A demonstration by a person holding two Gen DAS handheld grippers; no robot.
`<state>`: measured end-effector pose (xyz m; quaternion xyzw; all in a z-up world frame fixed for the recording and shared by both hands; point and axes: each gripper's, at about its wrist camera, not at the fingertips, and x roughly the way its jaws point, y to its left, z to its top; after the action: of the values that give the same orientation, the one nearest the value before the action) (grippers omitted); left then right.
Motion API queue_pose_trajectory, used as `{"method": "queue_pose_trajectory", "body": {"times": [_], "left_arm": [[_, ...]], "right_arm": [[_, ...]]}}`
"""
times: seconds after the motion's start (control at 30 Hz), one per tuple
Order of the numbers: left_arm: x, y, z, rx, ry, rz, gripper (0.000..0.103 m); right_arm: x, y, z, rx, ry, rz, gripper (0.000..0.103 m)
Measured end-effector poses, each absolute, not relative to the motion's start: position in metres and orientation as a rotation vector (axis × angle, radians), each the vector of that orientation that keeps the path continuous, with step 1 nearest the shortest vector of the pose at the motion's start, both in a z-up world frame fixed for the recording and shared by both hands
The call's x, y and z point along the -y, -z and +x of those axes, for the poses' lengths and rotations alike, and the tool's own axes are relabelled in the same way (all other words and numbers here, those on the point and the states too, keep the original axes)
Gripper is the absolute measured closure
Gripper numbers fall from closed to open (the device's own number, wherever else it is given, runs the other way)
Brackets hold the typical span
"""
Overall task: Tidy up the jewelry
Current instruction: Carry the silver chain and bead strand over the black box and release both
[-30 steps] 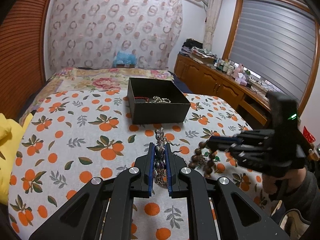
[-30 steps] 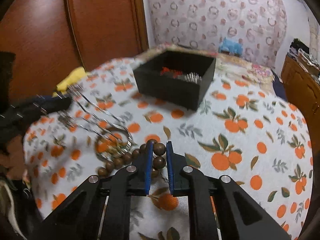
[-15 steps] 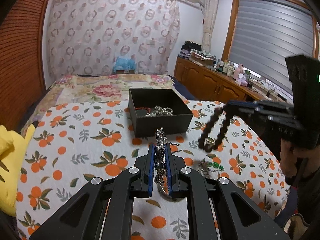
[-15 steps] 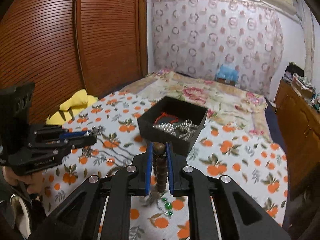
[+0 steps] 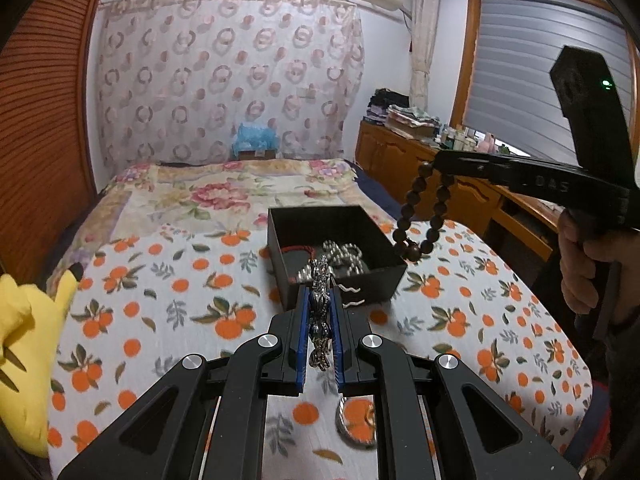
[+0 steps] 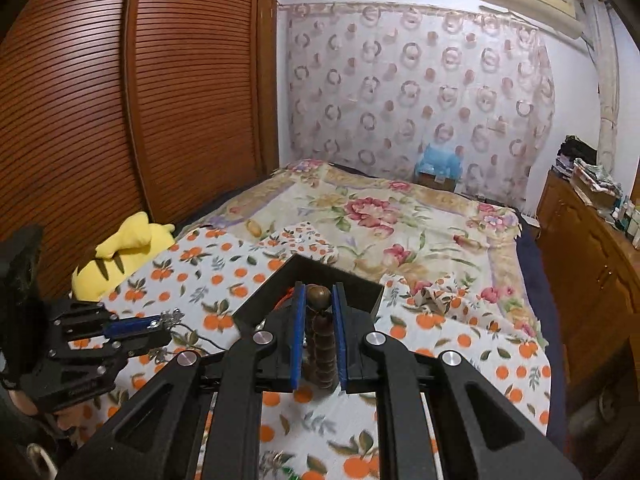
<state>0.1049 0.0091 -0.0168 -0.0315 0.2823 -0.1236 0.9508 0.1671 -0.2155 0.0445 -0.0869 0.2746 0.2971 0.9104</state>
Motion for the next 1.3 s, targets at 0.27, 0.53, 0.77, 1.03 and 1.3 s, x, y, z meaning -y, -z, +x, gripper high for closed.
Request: {"method": "queue_pose_trajectory", "body": {"times": [0.27, 0.53, 0.77, 1.03, 1.3], "left_arm": [[-0.011, 0.005, 0.128, -0.56, 0.227, -0.036, 0.094], [-0.015, 0.003, 0.149, -0.567, 0.203, -0.021, 0.094], [-0.013, 0.005, 0.162, -0.579, 0.193, -0.012, 0.094], [-0.013, 0.003, 0.181, -0.591, 0.177, 0.0, 0.094], [0.004, 0.012, 0.205, -0.619, 0.19, 0.007, 0.094]], "right_arm": [[0.197, -0.033, 0.21, -0.624, -0.591, -0.161, 0.088], [0.181, -0.009, 0.233, -0.693, -0.595, -0.13, 0.088], [0.175, -0.001, 0.241, -0.718, -0.609, -0.093, 0.087], [0.188, 0.003, 0.237, -0.716, -0.595, -0.107, 0.087], [0.221, 0.019, 0.229, -0.733, -0.562, -0.106, 0.087]]}}
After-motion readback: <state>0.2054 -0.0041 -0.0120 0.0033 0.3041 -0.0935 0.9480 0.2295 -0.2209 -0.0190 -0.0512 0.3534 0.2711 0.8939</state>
